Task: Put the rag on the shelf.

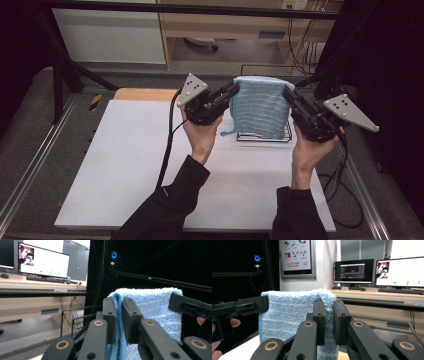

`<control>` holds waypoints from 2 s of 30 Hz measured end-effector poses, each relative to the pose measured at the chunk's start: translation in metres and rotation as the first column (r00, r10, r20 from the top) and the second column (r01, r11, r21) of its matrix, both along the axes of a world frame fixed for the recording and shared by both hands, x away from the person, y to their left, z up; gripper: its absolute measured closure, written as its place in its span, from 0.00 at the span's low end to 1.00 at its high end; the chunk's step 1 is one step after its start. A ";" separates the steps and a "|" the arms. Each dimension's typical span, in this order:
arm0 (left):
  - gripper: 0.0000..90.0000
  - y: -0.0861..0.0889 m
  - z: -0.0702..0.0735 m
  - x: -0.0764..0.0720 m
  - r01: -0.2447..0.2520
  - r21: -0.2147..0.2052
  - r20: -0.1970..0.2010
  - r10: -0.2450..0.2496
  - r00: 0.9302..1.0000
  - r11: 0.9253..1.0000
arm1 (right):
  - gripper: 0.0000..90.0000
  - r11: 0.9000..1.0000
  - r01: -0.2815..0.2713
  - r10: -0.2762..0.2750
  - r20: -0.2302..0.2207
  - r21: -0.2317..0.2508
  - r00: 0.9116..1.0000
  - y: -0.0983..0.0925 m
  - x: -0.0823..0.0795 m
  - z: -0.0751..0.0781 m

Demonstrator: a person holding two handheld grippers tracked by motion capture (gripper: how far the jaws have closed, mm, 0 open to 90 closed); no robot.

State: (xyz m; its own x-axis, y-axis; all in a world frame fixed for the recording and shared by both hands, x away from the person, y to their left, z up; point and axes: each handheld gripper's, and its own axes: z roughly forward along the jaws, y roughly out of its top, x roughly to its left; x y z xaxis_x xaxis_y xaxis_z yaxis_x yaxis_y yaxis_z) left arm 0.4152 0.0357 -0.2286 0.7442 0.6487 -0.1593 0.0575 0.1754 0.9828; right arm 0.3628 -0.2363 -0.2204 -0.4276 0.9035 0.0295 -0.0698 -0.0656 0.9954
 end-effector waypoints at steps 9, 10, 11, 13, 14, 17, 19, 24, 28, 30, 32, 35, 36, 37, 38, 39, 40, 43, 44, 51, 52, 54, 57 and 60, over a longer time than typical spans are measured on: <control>0.90 -0.012 0.016 0.005 -0.006 0.003 0.021 0.006 1.000 1.000 | 0.92 1.000 0.023 -0.023 0.013 -0.007 1.000 -0.009 0.009 0.015; 0.90 -0.013 0.018 0.006 -0.007 0.003 0.023 0.007 1.000 1.000 | 0.92 1.000 0.027 -0.027 0.015 -0.006 1.000 -0.010 0.011 0.016; 0.90 -0.014 0.020 0.007 -0.007 0.003 0.024 0.007 1.000 1.000 | 0.92 0.999 0.031 -0.031 0.016 -0.007 0.999 -0.011 0.012 0.018; 0.90 -0.017 0.023 0.009 -0.008 0.003 0.025 0.008 1.000 1.000 | 0.92 0.999 0.036 -0.036 0.020 -0.006 0.999 -0.013 0.015 0.021; 0.90 -0.019 0.025 0.010 -0.009 0.004 0.027 0.009 1.000 1.000 | 0.92 0.999 0.038 -0.037 0.022 -0.006 0.999 -0.014 0.016 0.022; 0.90 -0.023 0.030 0.013 -0.009 0.006 0.030 0.008 1.000 1.000 | 0.92 0.999 0.039 -0.039 0.023 0.003 0.999 -0.018 0.019 0.025; 0.90 -0.026 0.033 0.015 -0.009 0.006 0.029 0.009 1.000 1.000 | 0.92 0.999 0.042 -0.042 0.028 0.009 0.999 -0.021 0.021 0.028; 0.90 -0.033 0.040 0.019 -0.011 0.011 0.038 0.010 0.999 1.000 | 0.92 0.998 0.056 -0.057 0.033 0.008 0.998 -0.026 0.028 0.034; 0.90 -0.037 0.047 0.023 -0.012 0.017 0.042 0.011 0.999 1.000 | 0.92 0.998 0.056 -0.057 0.035 0.012 0.998 -0.031 0.034 0.040; 0.90 -0.038 0.050 0.025 -0.015 0.022 0.046 0.014 0.999 1.000 | 0.92 0.998 0.052 -0.052 0.036 0.019 0.998 -0.033 0.037 0.042; 0.90 -0.039 0.054 0.028 -0.015 0.023 0.046 0.014 0.999 1.000 | 0.92 0.999 0.049 -0.050 0.036 0.021 0.998 -0.034 0.040 0.044; 0.90 -0.041 0.059 0.035 -0.020 0.017 0.052 0.019 0.998 1.000 | 0.92 0.999 0.044 -0.045 0.038 0.020 0.998 -0.036 0.046 0.046; 0.90 -0.042 0.060 0.035 -0.021 0.022 0.040 0.021 0.999 1.000 | 0.92 0.999 0.042 -0.043 0.041 0.022 0.998 -0.037 0.049 0.047; 0.90 -0.043 0.061 0.037 -0.022 0.027 0.042 0.021 0.999 0.999 | 0.92 0.999 0.040 -0.041 0.038 0.026 0.998 -0.038 0.051 0.047; 0.90 -0.044 0.062 0.039 -0.023 0.028 0.041 0.022 0.999 0.999 | 0.92 0.999 0.040 -0.041 0.039 0.030 0.998 -0.039 0.053 0.048; 0.90 -0.045 0.064 0.041 -0.023 0.029 0.038 0.022 0.999 0.999 | 0.92 0.999 0.040 -0.041 0.036 0.033 0.998 -0.040 0.055 0.049; 0.90 -0.045 0.065 0.043 -0.021 0.026 0.034 0.020 0.999 0.999 | 0.92 0.999 0.039 -0.041 0.034 0.037 0.999 -0.041 0.057 0.050; 0.90 -0.046 0.068 0.051 -0.001 -0.002 0.015 0.001 1.000 1.000 | 0.92 0.998 0.034 -0.036 0.039 0.046 0.999 -0.044 0.064 0.053; 0.90 -0.046 0.069 0.053 0.003 -0.001 0.012 -0.003 1.000 1.000 | 0.92 0.998 0.032 -0.034 0.041 0.050 0.999 -0.045 0.065 0.054; 0.90 -0.051 0.071 0.065 -0.034 0.009 0.035 0.034 0.999 0.999 | 0.92 0.996 0.025 -0.029 0.048 0.082 0.998 -0.047 0.081 0.058; 0.90 -0.051 0.072 0.067 -0.040 0.018 0.041 0.039 0.998 0.999 | 0.92 0.996 0.026 -0.030 0.047 0.082 0.998 -0.047 0.083 0.058; 0.90 -0.052 0.075 0.070 -0.043 0.024 0.042 0.042 0.998 0.999 | 0.92 0.996 0.028 -0.031 0.043 0.083 0.999 -0.047 0.088 0.058; 0.90 -0.053 0.079 0.075 -0.050 0.034 0.044 0.048 0.998 0.998 | 0.91 0.996 0.027 -0.030 0.038 0.090 0.999 -0.048 0.094 0.058; 0.90 -0.055 0.080 0.081 -0.056 0.049 0.045 0.054 0.998 0.997 | 0.91 0.995 0.032 -0.035 0.026 0.089 0.999 -0.048 0.101 0.058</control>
